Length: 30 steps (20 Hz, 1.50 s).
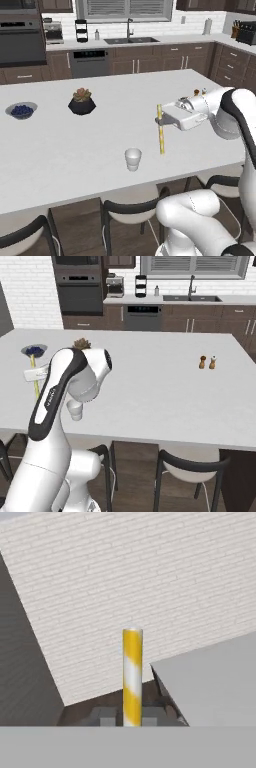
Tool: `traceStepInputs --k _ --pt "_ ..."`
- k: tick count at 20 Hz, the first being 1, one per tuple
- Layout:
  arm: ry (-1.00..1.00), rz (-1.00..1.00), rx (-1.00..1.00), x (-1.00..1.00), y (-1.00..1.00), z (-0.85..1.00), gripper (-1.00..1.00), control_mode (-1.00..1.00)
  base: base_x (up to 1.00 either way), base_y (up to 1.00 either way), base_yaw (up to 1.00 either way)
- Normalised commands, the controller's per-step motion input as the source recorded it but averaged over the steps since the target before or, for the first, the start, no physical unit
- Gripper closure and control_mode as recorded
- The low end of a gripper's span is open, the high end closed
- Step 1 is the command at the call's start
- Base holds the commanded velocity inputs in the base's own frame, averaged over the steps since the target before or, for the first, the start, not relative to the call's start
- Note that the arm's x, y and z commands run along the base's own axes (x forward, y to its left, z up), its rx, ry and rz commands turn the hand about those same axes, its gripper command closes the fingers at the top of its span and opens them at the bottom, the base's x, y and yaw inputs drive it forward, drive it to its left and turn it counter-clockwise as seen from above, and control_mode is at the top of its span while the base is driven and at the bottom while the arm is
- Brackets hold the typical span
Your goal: Take a straw from the drawer in front and place it inside the glass cup on the dining counter.
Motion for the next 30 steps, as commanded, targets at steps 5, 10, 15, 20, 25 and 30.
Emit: traceStepInputs --k 5,10,15,20,25,30 --pt "-0.14 0.14 0.03 0.11 0.1 -0.11 1.0 -1.0 0.0 0.0 0.0" --pt "-0.22 0.0 -0.01 0.06 0.0 -0.32 1.0 -1.0 0.0 0.0 0.0" --pt "-0.1 0.0 0.0 0.31 0.0 -0.36 1.0 -1.0 0.0 0.0 0.0" --pt "0.0 0.0 0.0 0.55 -0.01 -0.37 1.0 -1.0 0.0 0.0 0.0" --pt "0.0 0.0 0.0 0.6 -0.02 -0.38 1.0 -1.0 0.0 0.0 0.0" --pt "0.0 0.0 0.0 0.59 0.0 -0.39 1.0 -1.0 0.0 0.0 0.0"
